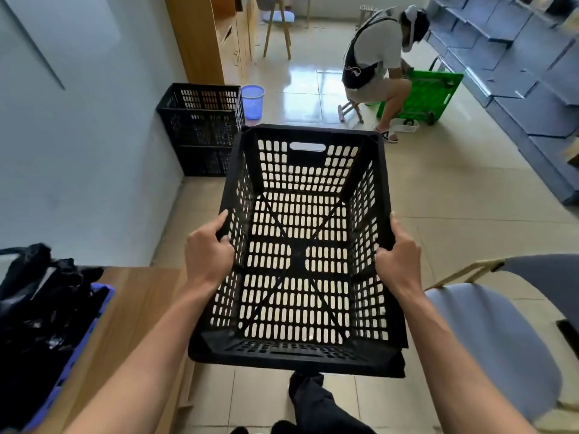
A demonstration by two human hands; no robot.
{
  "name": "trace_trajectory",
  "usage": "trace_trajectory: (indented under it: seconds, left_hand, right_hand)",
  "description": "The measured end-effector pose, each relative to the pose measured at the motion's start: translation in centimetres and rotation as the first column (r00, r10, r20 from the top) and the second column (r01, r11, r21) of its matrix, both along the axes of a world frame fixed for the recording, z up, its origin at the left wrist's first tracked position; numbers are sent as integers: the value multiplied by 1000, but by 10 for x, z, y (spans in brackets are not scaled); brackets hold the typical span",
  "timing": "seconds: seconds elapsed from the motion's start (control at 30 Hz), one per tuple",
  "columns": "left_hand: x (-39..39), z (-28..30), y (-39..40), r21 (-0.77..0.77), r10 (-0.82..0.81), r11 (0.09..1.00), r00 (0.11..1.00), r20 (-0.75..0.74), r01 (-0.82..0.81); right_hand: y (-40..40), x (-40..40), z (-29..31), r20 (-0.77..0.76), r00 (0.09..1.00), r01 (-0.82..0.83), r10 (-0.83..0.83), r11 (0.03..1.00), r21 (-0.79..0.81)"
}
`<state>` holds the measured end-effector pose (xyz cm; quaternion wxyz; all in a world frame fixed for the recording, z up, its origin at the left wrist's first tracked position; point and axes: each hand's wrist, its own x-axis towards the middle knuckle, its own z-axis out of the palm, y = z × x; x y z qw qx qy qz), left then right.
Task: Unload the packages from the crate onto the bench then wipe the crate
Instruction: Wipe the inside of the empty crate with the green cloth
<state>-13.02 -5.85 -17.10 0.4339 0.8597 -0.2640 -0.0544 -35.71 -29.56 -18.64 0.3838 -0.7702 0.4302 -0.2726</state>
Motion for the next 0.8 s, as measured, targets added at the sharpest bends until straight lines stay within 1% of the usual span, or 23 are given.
trace_trajectory:
  seconds: [0.13, 0.2, 0.43, 0.53, 0.8]
  left_hand:
    - [46, 1, -59, 51, 42, 998, 999, -12, -42]
    - [69, 1, -85, 39, 74, 997, 997, -20, -73]
    - [155, -9, -144, 35, 213, 976, 977, -3, -213]
    - [201, -17, -165, 62, 239, 969, 971, -16, -238]
    - [365, -45, -222, 65, 280, 958, 960, -14, -278]
  right_hand:
    - [-65, 54, -12, -18, 999, -26, 26, 999, 44]
    - [-95, 80, -14, -16, 999, -40, 41, 996, 74]
    - [-177, 192, -8, -49, 990, -133, 134, 991, 21]
    - [-204, 247, -14, -84, 981, -172, 173, 985, 23]
    - [-264, 405, -13, -69, 978, -198, 198, 980, 14]
